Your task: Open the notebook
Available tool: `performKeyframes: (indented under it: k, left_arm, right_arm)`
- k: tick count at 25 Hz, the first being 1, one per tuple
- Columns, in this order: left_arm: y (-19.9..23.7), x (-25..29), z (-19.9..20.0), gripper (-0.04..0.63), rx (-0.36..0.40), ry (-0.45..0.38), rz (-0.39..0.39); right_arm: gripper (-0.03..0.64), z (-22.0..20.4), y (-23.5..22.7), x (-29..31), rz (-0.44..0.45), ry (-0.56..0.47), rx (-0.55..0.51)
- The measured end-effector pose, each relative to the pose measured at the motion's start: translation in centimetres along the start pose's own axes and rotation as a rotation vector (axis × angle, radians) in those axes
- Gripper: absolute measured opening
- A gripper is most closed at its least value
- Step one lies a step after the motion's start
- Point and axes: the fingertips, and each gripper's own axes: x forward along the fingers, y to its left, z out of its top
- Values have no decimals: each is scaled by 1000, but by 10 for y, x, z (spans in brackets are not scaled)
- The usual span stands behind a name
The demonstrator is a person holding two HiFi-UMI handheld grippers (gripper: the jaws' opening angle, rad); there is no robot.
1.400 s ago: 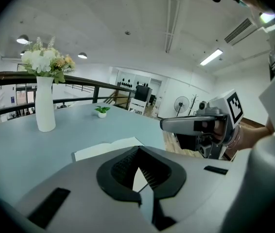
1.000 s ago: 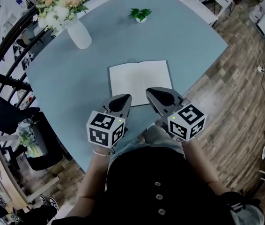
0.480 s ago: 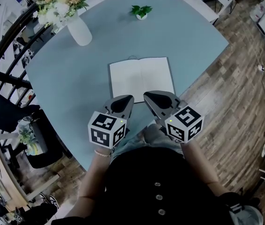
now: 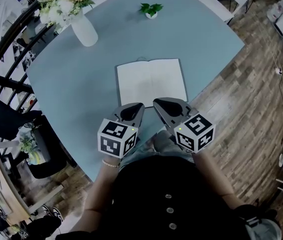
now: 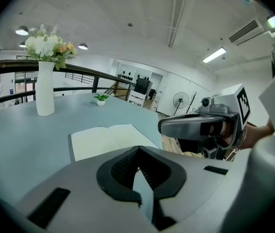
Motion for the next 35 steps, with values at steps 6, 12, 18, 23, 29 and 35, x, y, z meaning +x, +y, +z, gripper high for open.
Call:
performKeyframes:
  k: [6,12,18,23,29,35]
  left_arm:
    - [-2,2,-7,17,-7,20,-9]
    - [-3,3,-13,17,-27,38,-18]
    - [-1,2,-14,17,-22,31,-12]
    - [2,1,-15,17,-28,35,-12]
    - [3,0,-14,17,-29,30,-8]
    - [1,2,-15,17,-21,30,-9]
  right_arm:
    - [3,-12,-1,1,-6,31,4]
    - [3,-13,-1,3,-3,42,6]
    - [3,-22,-8,4,-17,64,5]
    - [3,-30,-10,5,-20,82,13]
    - [3,-30,-8,4,-13,80,10]
    - [3,-27,-4,6,1,71,4]
